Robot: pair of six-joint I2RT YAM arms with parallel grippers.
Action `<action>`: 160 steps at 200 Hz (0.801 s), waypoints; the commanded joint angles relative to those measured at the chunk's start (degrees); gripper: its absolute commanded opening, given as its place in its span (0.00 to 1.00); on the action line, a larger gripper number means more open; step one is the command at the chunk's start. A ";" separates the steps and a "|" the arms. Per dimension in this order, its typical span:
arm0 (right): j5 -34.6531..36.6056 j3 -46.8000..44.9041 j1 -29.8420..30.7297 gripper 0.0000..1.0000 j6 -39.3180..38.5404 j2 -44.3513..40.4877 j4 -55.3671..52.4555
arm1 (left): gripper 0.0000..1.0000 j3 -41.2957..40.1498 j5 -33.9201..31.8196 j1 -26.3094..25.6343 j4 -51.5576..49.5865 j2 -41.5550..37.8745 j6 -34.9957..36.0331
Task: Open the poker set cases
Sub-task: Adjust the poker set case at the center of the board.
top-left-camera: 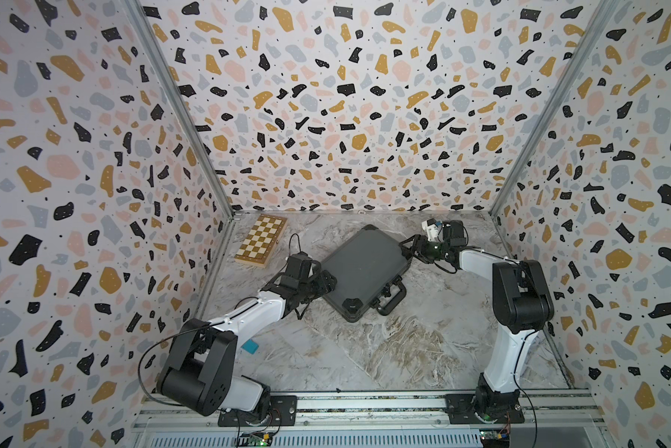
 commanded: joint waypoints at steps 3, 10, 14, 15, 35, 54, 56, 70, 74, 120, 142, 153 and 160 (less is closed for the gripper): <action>-3.48 -1.95 1.64 0.68 0.76 -2.24 2.62 | 0.71 2.79 3.09 0.00 7.36 7.14 0.01; -3.58 -2.45 1.85 0.68 0.76 -2.51 2.95 | 0.70 3.87 3.41 -0.04 7.56 8.32 -0.07; -3.74 -2.73 1.96 0.68 0.84 -2.64 3.24 | 0.70 4.47 3.73 0.00 7.81 8.99 -0.21; -3.74 -2.86 1.99 0.68 0.84 -2.70 3.39 | 0.70 4.65 3.79 0.00 7.85 9.20 -0.17; -4.08 -4.07 2.69 0.68 0.76 -3.34 3.85 | 0.69 8.24 5.29 0.05 7.87 12.84 -0.05; -4.19 -5.76 3.56 0.67 0.79 -4.27 4.52 | 0.67 12.37 6.89 0.09 7.06 16.57 0.35; -4.19 -5.93 3.70 0.67 0.79 -4.43 4.63 | 0.67 12.78 7.02 0.05 6.96 16.96 0.40; -3.86 -7.73 4.52 0.67 1.34 -5.57 5.66 | 0.65 16.43 8.19 0.09 6.12 19.94 0.83; -3.84 -8.27 4.70 0.67 1.66 -5.96 6.14 | 0.65 17.49 8.68 0.09 5.94 20.79 0.83; -2.24 -14.46 7.60 0.67 4.89 -10.89 11.10 | 0.64 31.11 12.51 0.26 0.82 29.80 2.89; -1.21 -15.76 8.51 0.67 4.89 -12.40 10.78 | 0.64 36.10 15.11 0.73 -0.40 32.74 2.17; -0.77 -16.30 8.60 0.67 4.88 -12.83 10.52 | 0.64 37.49 16.17 0.93 -0.82 33.43 2.18; -0.53 -16.47 8.60 0.67 4.59 -12.94 10.06 | 0.64 38.16 16.36 1.05 -1.62 33.45 2.57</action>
